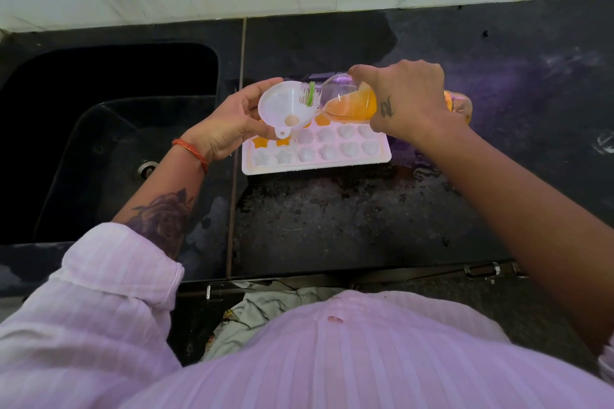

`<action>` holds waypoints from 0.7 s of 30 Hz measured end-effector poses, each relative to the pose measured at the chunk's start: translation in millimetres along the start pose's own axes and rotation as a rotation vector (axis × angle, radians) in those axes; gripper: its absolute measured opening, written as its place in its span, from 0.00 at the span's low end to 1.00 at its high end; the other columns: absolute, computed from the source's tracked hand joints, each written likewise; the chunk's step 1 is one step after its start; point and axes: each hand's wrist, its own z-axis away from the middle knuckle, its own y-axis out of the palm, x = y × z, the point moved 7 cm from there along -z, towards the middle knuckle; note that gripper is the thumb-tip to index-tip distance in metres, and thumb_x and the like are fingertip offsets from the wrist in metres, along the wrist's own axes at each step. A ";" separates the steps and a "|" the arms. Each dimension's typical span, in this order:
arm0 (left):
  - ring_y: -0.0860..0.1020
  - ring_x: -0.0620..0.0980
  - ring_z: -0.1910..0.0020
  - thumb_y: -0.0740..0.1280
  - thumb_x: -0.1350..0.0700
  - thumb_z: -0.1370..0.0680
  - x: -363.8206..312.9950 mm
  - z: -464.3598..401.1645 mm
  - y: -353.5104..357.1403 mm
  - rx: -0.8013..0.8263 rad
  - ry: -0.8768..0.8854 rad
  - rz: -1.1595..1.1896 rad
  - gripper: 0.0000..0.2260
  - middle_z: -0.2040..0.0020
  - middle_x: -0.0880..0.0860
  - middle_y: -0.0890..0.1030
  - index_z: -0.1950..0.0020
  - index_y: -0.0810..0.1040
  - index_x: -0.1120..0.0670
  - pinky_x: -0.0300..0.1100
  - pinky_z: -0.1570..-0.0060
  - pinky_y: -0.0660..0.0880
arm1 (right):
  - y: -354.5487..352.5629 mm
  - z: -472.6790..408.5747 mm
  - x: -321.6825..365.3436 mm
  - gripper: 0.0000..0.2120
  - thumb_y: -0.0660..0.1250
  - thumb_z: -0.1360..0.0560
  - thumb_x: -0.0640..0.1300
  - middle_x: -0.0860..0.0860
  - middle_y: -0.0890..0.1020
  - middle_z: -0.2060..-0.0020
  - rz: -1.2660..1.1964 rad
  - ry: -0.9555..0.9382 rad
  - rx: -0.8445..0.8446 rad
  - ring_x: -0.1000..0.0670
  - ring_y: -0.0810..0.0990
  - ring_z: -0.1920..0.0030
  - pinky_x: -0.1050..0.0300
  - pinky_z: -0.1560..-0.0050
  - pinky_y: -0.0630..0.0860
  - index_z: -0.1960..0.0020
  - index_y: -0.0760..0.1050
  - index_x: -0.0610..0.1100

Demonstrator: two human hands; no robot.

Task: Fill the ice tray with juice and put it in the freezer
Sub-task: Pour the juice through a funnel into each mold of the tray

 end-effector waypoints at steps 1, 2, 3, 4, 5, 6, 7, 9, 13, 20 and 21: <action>0.75 0.52 0.38 0.69 0.77 0.37 1.0 -1.2 1.6 0.007 -0.003 0.001 0.35 0.38 0.50 0.77 0.37 0.73 0.47 0.40 0.54 0.80 | 0.7 0.5 -1.9 0.20 0.70 0.28 0.44 0.50 0.65 0.72 0.013 0.002 0.002 0.46 0.68 0.66 0.60 0.70 0.53 0.38 0.70 0.53; 0.75 0.52 0.38 0.68 0.77 0.36 1.9 -2.1 2.9 0.011 -0.006 0.000 0.35 0.39 0.49 0.77 0.37 0.73 0.47 0.40 0.55 0.80 | 0.7 0.9 -3.3 0.19 0.69 0.28 0.43 0.51 0.64 0.73 0.025 0.004 0.001 0.46 0.68 0.66 0.61 0.71 0.51 0.39 0.70 0.53; 0.75 0.52 0.38 0.68 0.78 0.36 2.5 -3.1 4.2 0.013 -0.008 -0.003 0.35 0.39 0.49 0.77 0.37 0.72 0.47 0.39 0.56 0.80 | 0.9 1.3 -4.2 0.19 0.69 0.28 0.44 0.50 0.64 0.72 0.034 0.005 -0.001 0.46 0.67 0.66 0.61 0.71 0.51 0.39 0.70 0.53; 0.75 0.52 0.39 0.68 0.78 0.36 2.8 -4.2 5.9 0.015 -0.010 -0.007 0.35 0.39 0.49 0.77 0.36 0.72 0.48 0.39 0.57 0.80 | 1.1 1.9 -5.3 0.19 0.70 0.27 0.44 0.50 0.66 0.71 0.039 0.007 -0.004 0.46 0.68 0.66 0.60 0.70 0.54 0.38 0.70 0.53; 0.75 0.52 0.39 0.68 0.78 0.35 3.0 -5.2 7.4 0.016 -0.014 -0.012 0.35 0.39 0.49 0.76 0.36 0.72 0.48 0.39 0.57 0.80 | 1.5 2.3 -6.0 0.20 0.70 0.27 0.45 0.49 0.68 0.69 0.042 0.007 -0.004 0.46 0.68 0.66 0.59 0.68 0.57 0.38 0.70 0.53; 0.75 0.52 0.39 0.67 0.78 0.35 3.2 -6.1 8.8 0.017 -0.017 -0.016 0.35 0.39 0.50 0.76 0.36 0.72 0.49 0.39 0.58 0.80 | 1.5 2.6 -6.7 0.20 0.70 0.27 0.45 0.48 0.69 0.67 0.045 0.005 -0.003 0.46 0.68 0.65 0.57 0.65 0.60 0.37 0.70 0.53; 0.75 0.52 0.39 0.67 0.78 0.35 3.5 -6.7 9.8 0.017 -0.020 -0.020 0.35 0.39 0.50 0.76 0.35 0.71 0.49 0.39 0.59 0.80 | 1.1 2.9 -7.1 0.21 0.70 0.27 0.45 0.48 0.70 0.65 0.047 0.002 -0.001 0.46 0.68 0.64 0.55 0.63 0.62 0.37 0.70 0.53; 0.75 0.52 0.40 0.66 0.79 0.34 3.5 -7.4 11.0 0.019 -0.021 -0.031 0.35 0.38 0.51 0.75 0.34 0.70 0.50 0.38 0.60 0.80 | 0.8 2.9 -7.9 0.21 0.70 0.27 0.46 0.46 0.74 0.63 0.046 -0.006 0.003 0.44 0.72 0.62 0.55 0.62 0.64 0.36 0.69 0.53; 0.74 0.53 0.40 0.66 0.79 0.34 3.8 -9.7 12.3 0.020 -0.025 -0.028 0.35 0.36 0.53 0.74 0.33 0.70 0.51 0.38 0.60 0.80 | 0.9 1.9 -8.3 0.21 0.70 0.27 0.45 0.44 0.79 0.58 0.053 -0.019 -0.007 0.41 0.77 0.58 0.55 0.61 0.64 0.36 0.69 0.53; 0.74 0.54 0.36 0.67 0.78 0.35 6.9 -13.3 10.5 0.032 -0.026 -0.017 0.35 0.35 0.53 0.74 0.35 0.71 0.49 0.41 0.53 0.81 | 2.1 -0.3 -8.8 0.22 0.70 0.27 0.46 0.44 0.79 0.59 0.061 -0.019 -0.009 0.41 0.77 0.58 0.54 0.61 0.65 0.35 0.69 0.54; 0.73 0.54 0.36 0.67 0.78 0.35 7.2 -13.8 10.4 0.032 -0.026 -0.019 0.35 0.35 0.53 0.74 0.35 0.71 0.49 0.42 0.53 0.81 | 1.9 -0.8 -9.3 0.22 0.70 0.27 0.45 0.45 0.78 0.60 0.062 -0.016 -0.010 0.41 0.77 0.58 0.54 0.61 0.65 0.36 0.69 0.53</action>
